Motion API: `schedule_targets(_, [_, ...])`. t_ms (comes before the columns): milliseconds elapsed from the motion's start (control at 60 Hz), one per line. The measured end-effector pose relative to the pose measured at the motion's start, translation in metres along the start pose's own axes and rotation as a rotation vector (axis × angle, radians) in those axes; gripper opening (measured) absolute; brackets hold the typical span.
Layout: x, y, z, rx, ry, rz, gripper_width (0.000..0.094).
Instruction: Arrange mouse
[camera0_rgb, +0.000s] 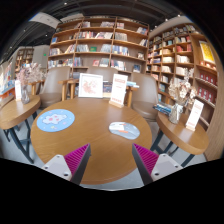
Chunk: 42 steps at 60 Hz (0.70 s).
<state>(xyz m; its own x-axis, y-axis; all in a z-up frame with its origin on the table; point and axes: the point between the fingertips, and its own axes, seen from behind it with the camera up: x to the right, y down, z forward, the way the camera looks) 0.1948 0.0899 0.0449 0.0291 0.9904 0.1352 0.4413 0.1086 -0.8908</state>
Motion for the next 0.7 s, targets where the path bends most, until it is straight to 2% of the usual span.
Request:
schedule_targets(350, [0.073, 0.013, 0.04, -0.024, 0.067, 0.037, 0.0854])
schedule_targets(700, [0.081, 0.008, 0.079, -0.059, 0.053, 0.049, 0.0853])
